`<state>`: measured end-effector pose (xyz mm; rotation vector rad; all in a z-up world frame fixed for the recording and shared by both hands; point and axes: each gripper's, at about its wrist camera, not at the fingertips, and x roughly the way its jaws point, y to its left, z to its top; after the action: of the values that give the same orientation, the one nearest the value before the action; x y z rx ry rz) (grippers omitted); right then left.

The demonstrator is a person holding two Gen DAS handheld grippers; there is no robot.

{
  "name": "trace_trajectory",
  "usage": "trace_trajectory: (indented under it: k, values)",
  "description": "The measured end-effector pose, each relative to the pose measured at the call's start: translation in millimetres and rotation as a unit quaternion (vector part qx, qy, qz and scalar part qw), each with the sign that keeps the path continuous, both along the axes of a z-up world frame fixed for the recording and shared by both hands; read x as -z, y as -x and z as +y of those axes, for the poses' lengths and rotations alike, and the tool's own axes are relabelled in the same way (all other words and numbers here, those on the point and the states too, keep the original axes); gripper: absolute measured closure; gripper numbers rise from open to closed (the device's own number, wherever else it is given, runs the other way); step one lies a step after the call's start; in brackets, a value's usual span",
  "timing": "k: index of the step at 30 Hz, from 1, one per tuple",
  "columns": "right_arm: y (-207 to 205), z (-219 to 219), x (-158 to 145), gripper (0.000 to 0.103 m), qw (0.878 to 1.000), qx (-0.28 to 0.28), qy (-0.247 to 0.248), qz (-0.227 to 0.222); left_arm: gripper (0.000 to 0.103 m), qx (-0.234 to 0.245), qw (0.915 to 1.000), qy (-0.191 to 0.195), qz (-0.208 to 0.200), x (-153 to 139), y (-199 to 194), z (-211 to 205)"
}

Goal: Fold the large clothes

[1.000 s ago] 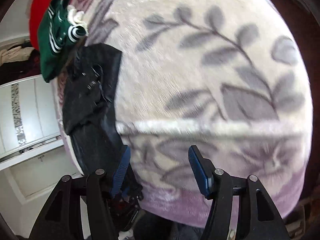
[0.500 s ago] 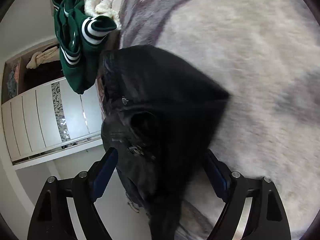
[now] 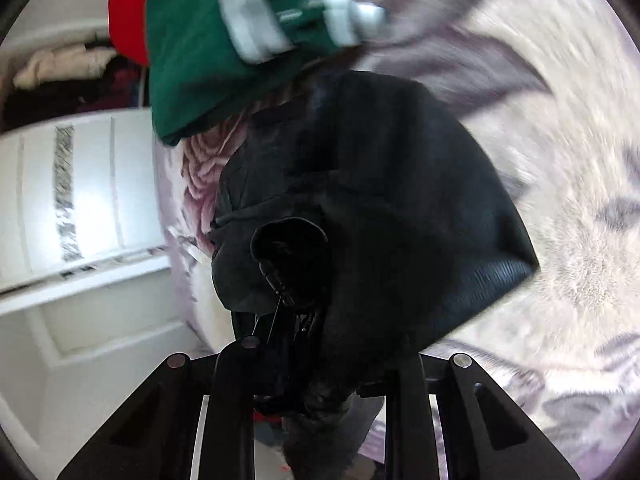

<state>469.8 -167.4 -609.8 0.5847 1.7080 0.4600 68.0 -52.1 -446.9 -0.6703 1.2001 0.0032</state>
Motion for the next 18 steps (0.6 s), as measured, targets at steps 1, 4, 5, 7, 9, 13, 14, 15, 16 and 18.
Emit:
trace_trajectory:
  k: [1, 4, 5, 7, 9, 13, 14, 15, 16, 18]
  values:
    - [-4.0, 20.2, -8.7, 0.079, 1.0, -0.012, 0.013, -0.001, 0.096, -0.019, 0.9998, 0.011, -0.004, -0.1, 3.3, 20.8]
    - [-15.7, 87.0, -26.2, 0.079, 0.998, -0.044, 0.052, -0.009, 0.096, -0.059, 0.9978, 0.027, -0.011, 10.0, 10.6, 72.9]
    - [-19.7, 118.4, -28.4, 0.079, 0.996, -0.058, 0.07, -0.015, 0.096, -0.069, 0.9972, 0.028, -0.01, 17.9, 11.1, 85.4]
    - [-22.5, 158.2, -24.2, 0.079, 0.992, -0.073, 0.099, -0.021, 0.096, -0.089, 0.9953, 0.039, -0.006, 35.8, 11.0, 117.7]
    - [-27.9, 212.5, -9.3, 0.079, 0.985, -0.092, 0.14, -0.028, 0.096, -0.114, 0.9912, 0.067, 0.008, 67.8, 7.9, 142.8]
    - [-25.2, 289.4, 34.6, 0.079, 0.968, -0.121, 0.217, -0.023, 0.096, -0.138, 0.984, 0.107, 0.036, 116.9, 15.1, 185.4]
    - [-23.7, 307.0, 45.7, 0.079, 0.963, -0.134, 0.235, -0.024, 0.096, -0.142, 0.982, 0.117, 0.041, 127.4, 16.8, 191.6]
    - [-19.9, 322.5, 59.5, 0.079, 0.958, -0.134, 0.253, -0.021, 0.096, -0.142, 0.9795, 0.134, 0.047, 140.3, 17.9, 199.4]
    - [-17.7, 329.2, 67.1, 0.078, 0.954, -0.132, 0.267, -0.016, 0.095, -0.142, 0.978, 0.145, 0.049, 141.5, 18.6, 202.0]
    - [-16.7, 340.7, 75.1, 0.064, 0.949, -0.149, 0.277, -0.009, 0.095, -0.134, 0.973, 0.182, 0.049, 149.5, 17.7, 208.8]
